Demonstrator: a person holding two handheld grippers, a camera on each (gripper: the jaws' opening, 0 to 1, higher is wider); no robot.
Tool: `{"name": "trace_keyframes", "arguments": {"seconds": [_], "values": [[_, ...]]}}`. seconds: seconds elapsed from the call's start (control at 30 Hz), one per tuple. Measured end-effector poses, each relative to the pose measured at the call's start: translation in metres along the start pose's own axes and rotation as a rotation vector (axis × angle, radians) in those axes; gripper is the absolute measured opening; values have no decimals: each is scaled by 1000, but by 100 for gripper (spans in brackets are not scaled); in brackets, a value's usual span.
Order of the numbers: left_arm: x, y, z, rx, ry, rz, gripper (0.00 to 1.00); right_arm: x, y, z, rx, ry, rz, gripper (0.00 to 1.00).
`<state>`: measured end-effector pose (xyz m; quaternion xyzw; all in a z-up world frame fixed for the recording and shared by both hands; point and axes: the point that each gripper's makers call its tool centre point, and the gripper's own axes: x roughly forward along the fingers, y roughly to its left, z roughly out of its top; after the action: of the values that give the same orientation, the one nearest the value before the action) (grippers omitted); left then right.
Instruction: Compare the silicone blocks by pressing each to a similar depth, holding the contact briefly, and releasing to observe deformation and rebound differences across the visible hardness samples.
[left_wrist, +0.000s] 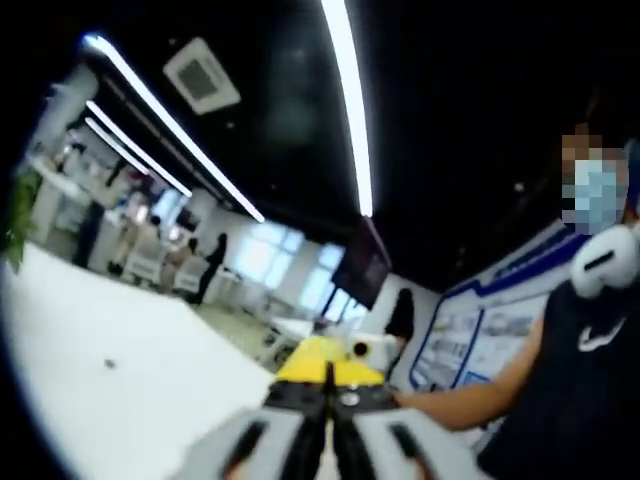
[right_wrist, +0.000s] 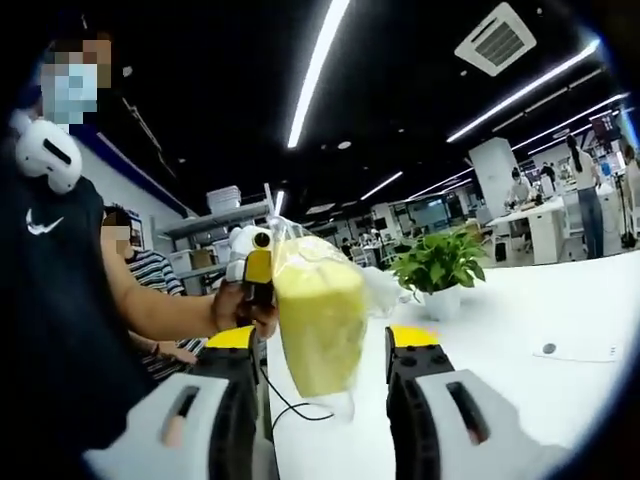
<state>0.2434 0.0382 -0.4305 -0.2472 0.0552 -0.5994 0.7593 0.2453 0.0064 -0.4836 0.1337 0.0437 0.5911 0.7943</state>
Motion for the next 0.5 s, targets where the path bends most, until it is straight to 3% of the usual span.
{"name": "trace_keyframes", "arguments": {"seconds": [0.27, 0.5], "values": [[1, -2, -4, -7, 5, -3, 0, 2, 5, 2, 20, -11, 22, 29], [-1, -1, -8, -7, 18, 3, 0, 1, 6, -1, 23, 3, 26, 26]]}}
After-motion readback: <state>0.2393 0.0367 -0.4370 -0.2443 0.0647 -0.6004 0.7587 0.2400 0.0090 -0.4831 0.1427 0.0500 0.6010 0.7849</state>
